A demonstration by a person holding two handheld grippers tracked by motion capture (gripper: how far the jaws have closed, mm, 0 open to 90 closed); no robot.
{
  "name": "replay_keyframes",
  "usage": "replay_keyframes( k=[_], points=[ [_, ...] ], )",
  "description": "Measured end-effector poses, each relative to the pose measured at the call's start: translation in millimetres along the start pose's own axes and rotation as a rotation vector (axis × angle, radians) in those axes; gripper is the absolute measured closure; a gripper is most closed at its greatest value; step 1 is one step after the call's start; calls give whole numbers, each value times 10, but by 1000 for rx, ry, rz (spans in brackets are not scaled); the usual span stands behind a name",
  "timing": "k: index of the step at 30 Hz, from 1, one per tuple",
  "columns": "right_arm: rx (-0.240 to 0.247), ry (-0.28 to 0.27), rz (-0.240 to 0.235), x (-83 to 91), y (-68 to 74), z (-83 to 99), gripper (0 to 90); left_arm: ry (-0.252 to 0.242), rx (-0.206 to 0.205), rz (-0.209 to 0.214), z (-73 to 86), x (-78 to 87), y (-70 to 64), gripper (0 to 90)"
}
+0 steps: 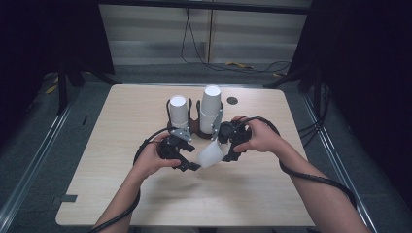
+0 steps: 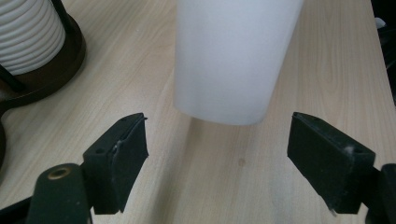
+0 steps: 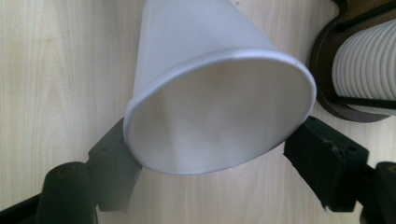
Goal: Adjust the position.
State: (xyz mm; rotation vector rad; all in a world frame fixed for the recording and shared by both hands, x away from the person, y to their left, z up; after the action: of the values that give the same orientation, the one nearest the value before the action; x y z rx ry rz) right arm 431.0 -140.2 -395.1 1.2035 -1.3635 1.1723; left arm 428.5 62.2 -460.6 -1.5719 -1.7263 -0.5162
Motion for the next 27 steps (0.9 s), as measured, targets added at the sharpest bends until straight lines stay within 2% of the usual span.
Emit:
replay_keyframes(
  k=[10, 27],
  points=[
    [21, 45, 1, 33, -7, -59, 216, 10, -3, -1, -1, -19, -9, 200],
    [53, 81, 2, 24, -1, -160, 216, 10, -13, -6, -8, -13, -8, 200]
  ],
)
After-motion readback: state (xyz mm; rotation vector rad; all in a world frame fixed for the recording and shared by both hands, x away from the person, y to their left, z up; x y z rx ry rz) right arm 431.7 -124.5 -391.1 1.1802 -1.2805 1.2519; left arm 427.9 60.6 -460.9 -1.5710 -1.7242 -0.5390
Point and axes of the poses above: each handheld gripper's, and its own axes: x roughly backward along the jaws, z roughly out of its underside, y roughly to its left, the point moved 1 cm from there along -x, roughly forward along the jaws, and after that the axes turned 5 degrees about y, right-handed, at the moved point
